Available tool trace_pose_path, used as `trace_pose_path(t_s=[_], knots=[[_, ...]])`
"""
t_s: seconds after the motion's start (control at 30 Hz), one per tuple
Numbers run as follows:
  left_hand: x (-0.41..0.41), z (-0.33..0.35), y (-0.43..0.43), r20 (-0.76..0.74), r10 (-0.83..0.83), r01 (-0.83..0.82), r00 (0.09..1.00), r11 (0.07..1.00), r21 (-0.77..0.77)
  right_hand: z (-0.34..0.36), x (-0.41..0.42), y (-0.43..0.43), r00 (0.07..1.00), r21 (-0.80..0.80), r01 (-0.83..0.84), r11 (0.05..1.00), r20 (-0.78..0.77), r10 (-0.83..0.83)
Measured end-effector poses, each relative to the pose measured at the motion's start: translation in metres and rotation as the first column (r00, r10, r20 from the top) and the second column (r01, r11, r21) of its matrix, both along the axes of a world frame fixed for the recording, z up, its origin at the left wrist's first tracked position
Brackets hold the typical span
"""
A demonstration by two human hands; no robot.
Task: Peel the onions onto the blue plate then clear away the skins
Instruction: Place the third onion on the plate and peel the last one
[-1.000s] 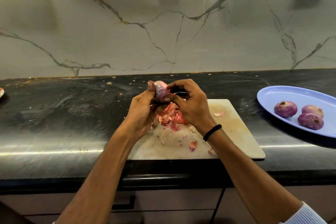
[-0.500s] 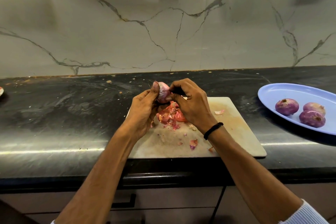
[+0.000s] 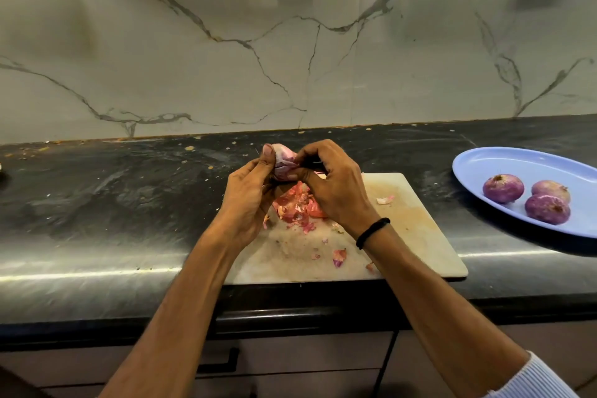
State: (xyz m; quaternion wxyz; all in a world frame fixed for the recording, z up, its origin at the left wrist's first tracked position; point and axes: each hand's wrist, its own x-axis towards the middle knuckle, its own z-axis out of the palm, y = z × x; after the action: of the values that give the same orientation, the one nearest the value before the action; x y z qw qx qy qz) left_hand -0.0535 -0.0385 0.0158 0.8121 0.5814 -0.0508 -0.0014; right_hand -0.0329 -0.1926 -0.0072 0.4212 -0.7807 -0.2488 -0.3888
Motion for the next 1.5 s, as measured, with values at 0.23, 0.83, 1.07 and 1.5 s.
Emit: trace_pose_path(t_s=[0.23, 0.83, 1.07, 1.5], knots=[[0.0012, -0.0004, -0.0003, 0.007, 0.029, -0.029, 1.000, 0.999, -0.025, 0.0005, -0.0023, -0.0002, 0.989, 0.034, 0.053, 0.998, 0.137, -0.057], [0.0056, -0.0022, 0.0036, 0.002, 0.085, -0.085, 0.996, 0.996, -0.019, 0.0002, -0.0037, 0.0036, 0.994, -0.147, 0.059, 0.987, 0.103, -0.044], [0.0025, -0.0002, 0.0024, 0.038, 0.052, -0.053, 0.998, 0.999, 0.015, -0.0032, -0.0052, 0.0016, 0.975, -0.084, 0.056, 0.995, 0.219, -0.037], [0.0012, 0.0035, 0.0024, -0.041, 0.056, -0.060, 0.998, 0.993, -0.104, -0.0015, -0.0034, -0.0002, 0.975, 0.055, 0.166, 0.985, 0.138, -0.172]])
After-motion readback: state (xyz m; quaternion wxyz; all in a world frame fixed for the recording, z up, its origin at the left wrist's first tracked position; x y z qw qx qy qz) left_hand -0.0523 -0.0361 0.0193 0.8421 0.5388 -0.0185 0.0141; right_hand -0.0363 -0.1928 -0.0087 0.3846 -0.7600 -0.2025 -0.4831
